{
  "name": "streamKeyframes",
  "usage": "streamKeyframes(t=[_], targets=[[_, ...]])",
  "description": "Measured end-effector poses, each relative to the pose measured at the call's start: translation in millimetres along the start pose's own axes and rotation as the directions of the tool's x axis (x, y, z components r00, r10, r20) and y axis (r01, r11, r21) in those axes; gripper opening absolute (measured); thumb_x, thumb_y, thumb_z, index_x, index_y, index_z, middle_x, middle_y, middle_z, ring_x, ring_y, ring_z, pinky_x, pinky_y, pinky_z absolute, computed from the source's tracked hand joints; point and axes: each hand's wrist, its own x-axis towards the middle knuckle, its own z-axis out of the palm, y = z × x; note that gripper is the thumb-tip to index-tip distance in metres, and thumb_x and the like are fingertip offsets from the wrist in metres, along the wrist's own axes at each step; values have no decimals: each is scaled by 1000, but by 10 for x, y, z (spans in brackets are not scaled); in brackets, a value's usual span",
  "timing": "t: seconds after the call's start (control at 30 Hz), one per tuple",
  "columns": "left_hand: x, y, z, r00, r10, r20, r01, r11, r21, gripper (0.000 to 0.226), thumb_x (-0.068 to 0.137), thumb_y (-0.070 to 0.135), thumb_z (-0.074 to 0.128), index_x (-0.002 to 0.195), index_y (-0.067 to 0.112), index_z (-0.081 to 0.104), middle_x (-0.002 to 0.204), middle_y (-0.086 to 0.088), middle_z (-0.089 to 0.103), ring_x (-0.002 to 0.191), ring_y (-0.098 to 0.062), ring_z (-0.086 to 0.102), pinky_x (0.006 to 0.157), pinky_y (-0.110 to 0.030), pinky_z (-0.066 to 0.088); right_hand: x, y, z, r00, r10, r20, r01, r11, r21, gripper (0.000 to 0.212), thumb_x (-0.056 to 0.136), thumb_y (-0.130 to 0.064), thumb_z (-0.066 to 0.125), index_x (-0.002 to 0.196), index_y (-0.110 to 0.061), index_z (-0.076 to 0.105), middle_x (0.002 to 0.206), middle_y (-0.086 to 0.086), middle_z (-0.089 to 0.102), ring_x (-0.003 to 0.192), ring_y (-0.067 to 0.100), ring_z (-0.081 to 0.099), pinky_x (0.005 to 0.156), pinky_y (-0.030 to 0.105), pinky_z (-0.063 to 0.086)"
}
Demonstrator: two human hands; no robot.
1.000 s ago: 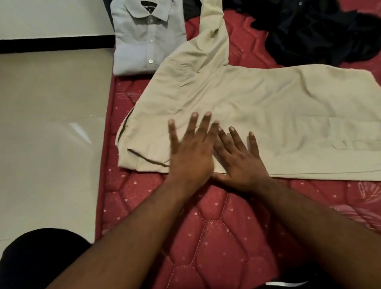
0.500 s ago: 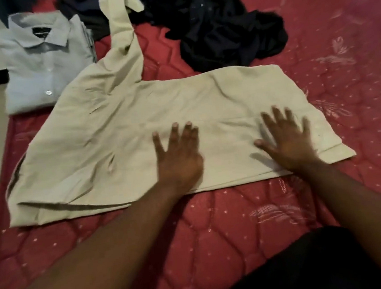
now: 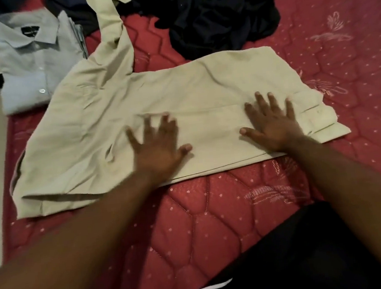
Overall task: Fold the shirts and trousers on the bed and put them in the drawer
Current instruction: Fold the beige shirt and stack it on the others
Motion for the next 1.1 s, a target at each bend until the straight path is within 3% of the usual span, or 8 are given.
streamKeyframes(t=[0.13,0.23,0.33,0.47,0.6,0.77,0.97,1.1], targets=[[-468,318,149,975,218,34,-217,976,-29,81,89,75,9,155,28,10,161,8,7,150,-19,13,116,-57,0,-260,-604,219,927,-356,120,361,933,-15,90,68,-89,-13,144,-43,-21,156,-10,-21,148,19,-13,119,45,-6],[-814,-659,304,995,89,47,-87,995,-40,92,78,86,-1,154,34,-3,157,14,-10,148,-12,-3,119,-48,-4,-436,-82,62,969,-164,184,172,985,-23,85,69,-93,2,138,-55,-28,153,-21,-28,146,12,-20,117,48,-9],[-1223,-1504,223,994,93,58,-98,992,77,84,87,80,12,155,30,14,160,5,12,148,-18,18,119,-46,1,-543,125,-60,961,43,274,-18,996,-92,83,83,-82,19,145,-47,-24,153,-14,-30,147,15,-16,116,52,-5],[-1692,-1956,170,998,-12,62,12,1000,5,74,91,73,15,155,35,14,162,7,8,148,-19,7,118,-51,0,-704,-450,-52,972,-100,213,140,974,-180,66,100,-44,30,154,-31,-6,162,-3,-11,149,17,-4,120,45,6],[-1810,-2198,57,995,-85,-46,79,989,-126,66,94,56,28,152,25,27,158,-7,30,142,-28,33,111,-45,30,-751,-1156,-137,944,-268,192,290,952,-97,63,97,-35,43,153,-34,14,163,-5,6,148,17,13,117,36,21],[-1649,-2087,-189,952,-295,-77,291,955,-58,56,95,32,48,148,26,33,154,-1,36,136,-25,38,105,-48,30,-774,-2013,-154,940,-286,188,296,955,-26,69,91,-21,48,153,-31,18,162,-3,10,146,22,18,113,41,31],[-1448,-1369,-139,944,297,-144,-291,955,61,57,78,22,61,134,18,55,140,-11,54,126,-30,53,101,-48,42,-778,-2162,-30,951,-271,146,280,959,-46,66,97,-26,42,153,-34,9,162,-5,6,148,22,11,117,44,22],[-1001,-903,-194,968,237,-87,-243,969,-54,57,91,31,32,147,18,38,157,-10,31,143,-29,30,116,-47,21,-740,-2124,45,959,-217,182,225,974,-23,68,99,-30,36,152,-38,-5,162,-6,-10,149,25,-6,116,58,7]])
